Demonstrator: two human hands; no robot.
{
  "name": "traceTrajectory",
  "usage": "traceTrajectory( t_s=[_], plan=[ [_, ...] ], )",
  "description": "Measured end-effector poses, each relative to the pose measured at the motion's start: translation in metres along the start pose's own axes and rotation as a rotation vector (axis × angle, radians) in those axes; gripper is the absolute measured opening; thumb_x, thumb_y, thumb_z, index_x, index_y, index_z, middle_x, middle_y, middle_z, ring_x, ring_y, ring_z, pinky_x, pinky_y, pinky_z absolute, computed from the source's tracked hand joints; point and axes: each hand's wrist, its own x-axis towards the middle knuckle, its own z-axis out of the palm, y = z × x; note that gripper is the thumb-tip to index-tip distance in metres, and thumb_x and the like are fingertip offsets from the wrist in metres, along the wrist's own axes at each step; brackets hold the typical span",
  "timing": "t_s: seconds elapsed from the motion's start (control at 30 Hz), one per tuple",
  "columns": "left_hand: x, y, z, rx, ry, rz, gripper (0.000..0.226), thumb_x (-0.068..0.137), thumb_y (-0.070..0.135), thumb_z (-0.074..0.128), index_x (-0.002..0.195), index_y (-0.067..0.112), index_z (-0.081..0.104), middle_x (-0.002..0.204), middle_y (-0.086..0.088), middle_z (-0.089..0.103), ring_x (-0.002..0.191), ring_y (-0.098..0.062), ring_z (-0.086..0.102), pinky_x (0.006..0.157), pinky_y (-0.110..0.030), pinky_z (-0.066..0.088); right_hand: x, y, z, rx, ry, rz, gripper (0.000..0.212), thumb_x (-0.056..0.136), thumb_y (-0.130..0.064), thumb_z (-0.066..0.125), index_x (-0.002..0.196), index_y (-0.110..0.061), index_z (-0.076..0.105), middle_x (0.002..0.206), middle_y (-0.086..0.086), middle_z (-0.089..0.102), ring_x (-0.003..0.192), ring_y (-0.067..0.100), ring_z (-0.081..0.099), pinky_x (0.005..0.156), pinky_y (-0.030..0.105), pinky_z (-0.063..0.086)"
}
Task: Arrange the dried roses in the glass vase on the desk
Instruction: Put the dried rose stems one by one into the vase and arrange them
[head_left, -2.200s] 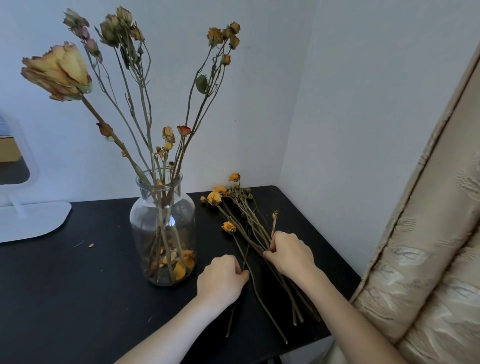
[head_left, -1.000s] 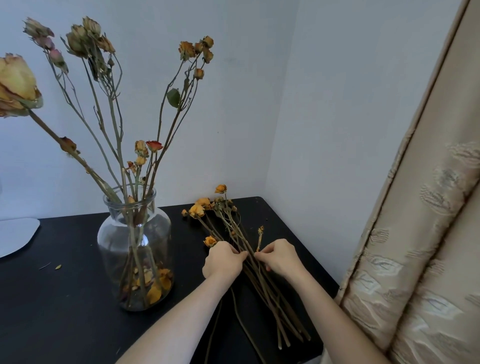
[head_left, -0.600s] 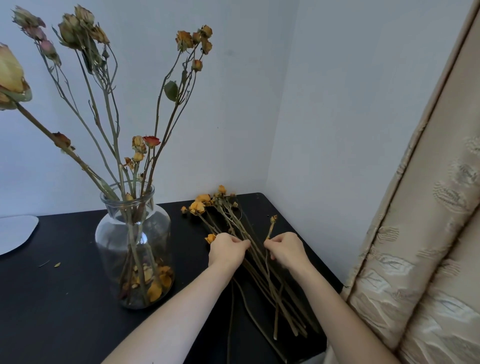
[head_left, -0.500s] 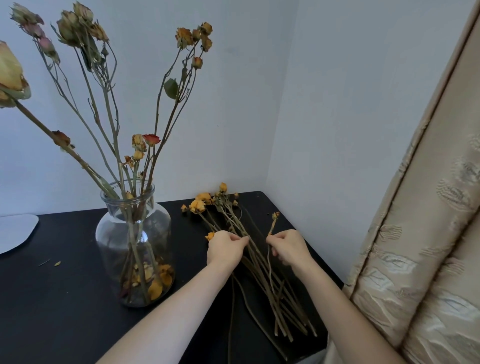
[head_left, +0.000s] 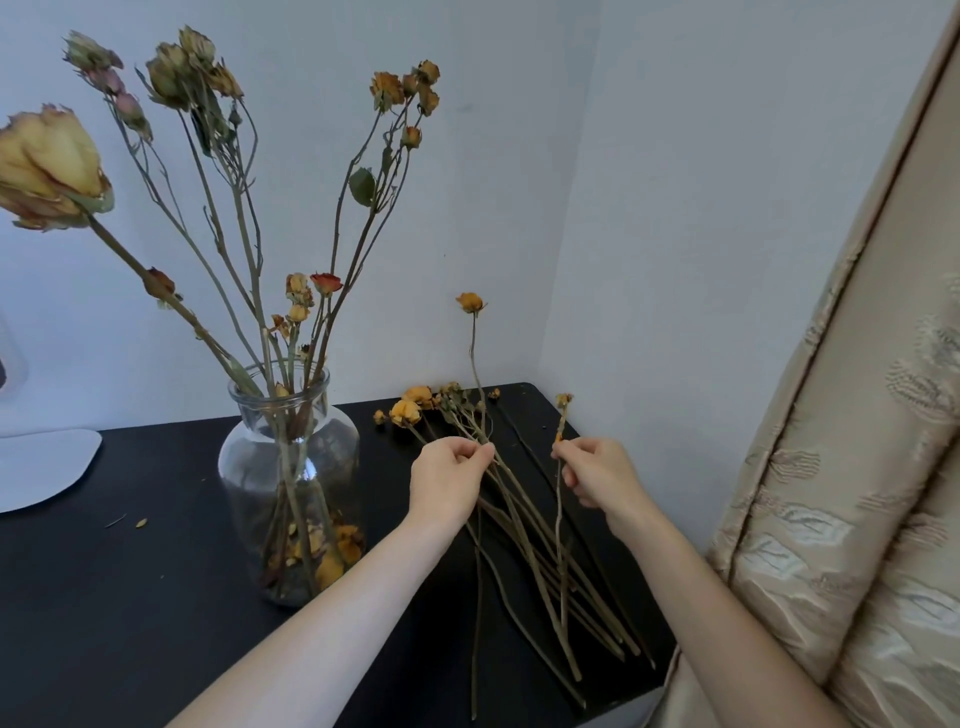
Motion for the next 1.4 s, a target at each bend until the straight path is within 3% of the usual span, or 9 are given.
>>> traceTrajectory(
  t_s=[0.13,0.27,0.5,0.77,0.97,1.1,1.27,1.4],
  plan=[
    [-0.008,0.011,-0.01,0.009,0.014,0.144,0.016,0.091,0.023,0.057,0.089,0.011,0.067,0.063,0.005,0.051,0.06,-0.005,0.047,0.058,-0.01,0.038,-0.005,-0.013,-0.001,0.051,0.062,-0.118,0.018,0.091,-0.018,0.053,0.076,-0.011,0.063,0.04,-0.007,0.047,0.03,0.002,0.035,0.032,0.015,0.028],
    [-0.024,0.023,-0.021,0.029,-0.021,0.293,0.011,0.09,0.02,0.057,0.081,0.019,0.062,0.056,0.008,0.041,0.049,0.002,0.041,0.054,-0.003,0.035,-0.011,-0.02,0.002,0.071,0.098,-0.199,0.014,0.091,-0.022,0.053,0.083,-0.014,0.062,0.041,-0.007,0.049,0.032,0.0,0.039,0.034,0.011,0.031],
    [-0.052,0.036,-0.047,0.042,-0.037,0.461,0.013,0.09,0.023,0.058,0.08,0.03,0.061,0.049,0.014,0.043,0.051,0.002,0.039,0.057,-0.005,0.036,-0.021,-0.031,0.01,0.136,0.085,-0.315,0.014,0.092,-0.025,0.052,0.087,-0.015,0.06,0.041,-0.007,0.051,0.034,0.0,0.039,0.035,0.01,0.031],
    [-0.079,0.062,-0.098,0.03,0.071,0.562,0.008,0.087,0.029,0.057,0.085,0.036,0.06,0.053,0.015,0.046,0.054,0.0,0.043,0.058,-0.008,0.036,-0.038,-0.064,0.013,0.266,0.112,-0.442,0.011,0.093,-0.021,0.051,0.087,-0.019,0.059,0.042,-0.009,0.05,0.037,-0.001,0.041,0.038,0.008,0.034],
    [-0.089,0.091,-0.146,0.017,0.269,0.679,0.008,0.086,0.034,0.056,0.085,0.032,0.064,0.059,0.0,0.048,0.057,-0.009,0.047,0.057,-0.018,0.04,-0.049,-0.079,0.027,0.298,0.043,-0.498,0.01,0.093,-0.021,0.051,0.088,-0.019,0.059,0.042,-0.009,0.049,0.038,0.0,0.041,0.038,0.007,0.034],
    [-0.083,0.112,-0.179,0.002,0.483,0.711,0.012,0.087,0.029,0.059,0.079,0.036,0.061,0.052,0.01,0.043,0.052,0.0,0.041,0.053,-0.008,0.035,-0.053,-0.083,0.039,0.296,-0.017,-0.516,0.01,0.093,-0.021,0.052,0.087,-0.017,0.059,0.043,-0.008,0.049,0.037,0.001,0.039,0.038,0.007,0.032],
    [-0.077,0.126,-0.2,0.019,0.66,0.716,0.009,0.089,0.025,0.06,0.089,0.023,0.068,0.054,0.007,0.041,0.055,-0.004,0.04,0.063,-0.01,0.041,-0.056,-0.084,0.048,0.269,-0.055,-0.52,0.01,0.093,-0.021,0.052,0.087,-0.018,0.059,0.043,-0.008,0.049,0.037,0.0,0.04,0.037,0.009,0.032],
    [-0.077,0.129,-0.202,0.049,0.735,0.734,0.012,0.089,0.025,0.06,0.092,0.019,0.07,0.051,0.008,0.039,0.053,-0.005,0.039,0.059,-0.013,0.04,-0.056,-0.088,0.051,0.265,-0.061,-0.516,0.01,0.093,-0.022,0.052,0.088,-0.018,0.059,0.043,-0.008,0.05,0.038,0.0,0.041,0.037,0.01,0.033]
  ],
)
